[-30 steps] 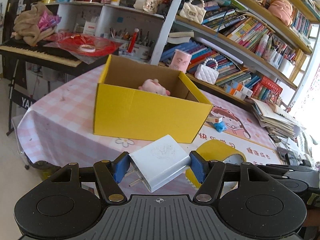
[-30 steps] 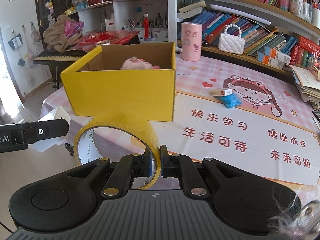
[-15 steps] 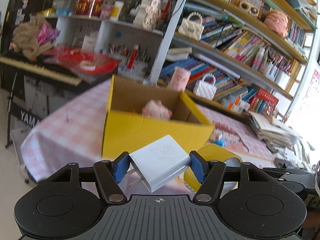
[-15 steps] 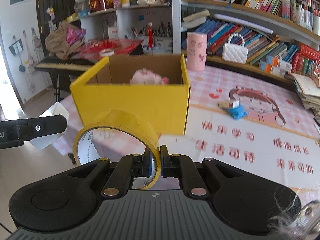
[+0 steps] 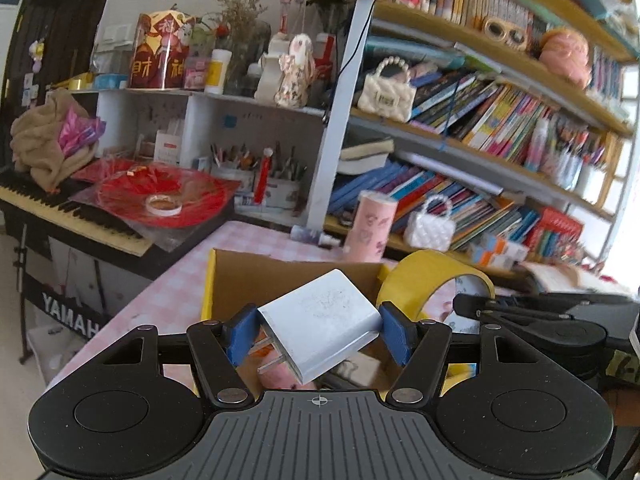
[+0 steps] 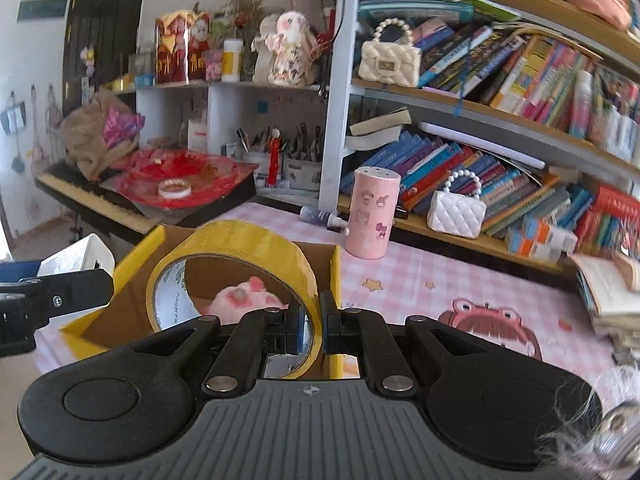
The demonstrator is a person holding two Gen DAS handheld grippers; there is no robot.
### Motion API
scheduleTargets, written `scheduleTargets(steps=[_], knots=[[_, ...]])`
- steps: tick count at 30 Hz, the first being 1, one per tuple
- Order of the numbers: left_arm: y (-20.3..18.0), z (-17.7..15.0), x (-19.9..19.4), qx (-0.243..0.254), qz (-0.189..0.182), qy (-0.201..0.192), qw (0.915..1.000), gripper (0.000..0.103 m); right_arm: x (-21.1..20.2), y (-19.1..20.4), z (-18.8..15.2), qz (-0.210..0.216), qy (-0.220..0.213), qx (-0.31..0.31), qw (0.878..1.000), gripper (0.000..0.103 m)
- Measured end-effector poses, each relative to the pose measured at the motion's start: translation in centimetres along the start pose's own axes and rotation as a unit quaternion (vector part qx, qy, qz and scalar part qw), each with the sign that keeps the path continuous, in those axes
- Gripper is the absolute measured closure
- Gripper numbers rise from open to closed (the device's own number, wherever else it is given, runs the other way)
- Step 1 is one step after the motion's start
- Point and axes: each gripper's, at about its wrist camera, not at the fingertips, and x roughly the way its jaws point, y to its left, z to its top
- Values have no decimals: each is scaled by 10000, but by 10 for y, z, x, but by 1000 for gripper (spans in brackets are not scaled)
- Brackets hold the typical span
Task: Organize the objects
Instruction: 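Carry the charger plug and tape roll with both tools over the yellow box, then open both tools to drop the charger and tape into the box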
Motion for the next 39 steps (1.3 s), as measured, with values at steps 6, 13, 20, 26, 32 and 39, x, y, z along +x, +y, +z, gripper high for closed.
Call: scheduleTargets(steps=[6,13,20,26,32,39], knots=[[-9,-10,37,449,284,366,9979,38,47,10,-7,176,492,-612,9968,95],[-18,-26,60,883,553,793,9914,38,73,19,-20,518,1004,-1121,9872,93],[-22,-32,62,1029,624,787,9896,37,79,13,-21,751,1242,-1007,9843,86],[-29,-21,41,1026,517,414,9925,21,58,-2,-13,727,1082,-818,9881,68],[-32,-10,8,671,477,-17,9966,17,15,-24,-12,559,629,-425,9955,64],[-38,-20,-27,356,355,-148,9986,15,-31,-46,-31,324,390,137,9986,63]])
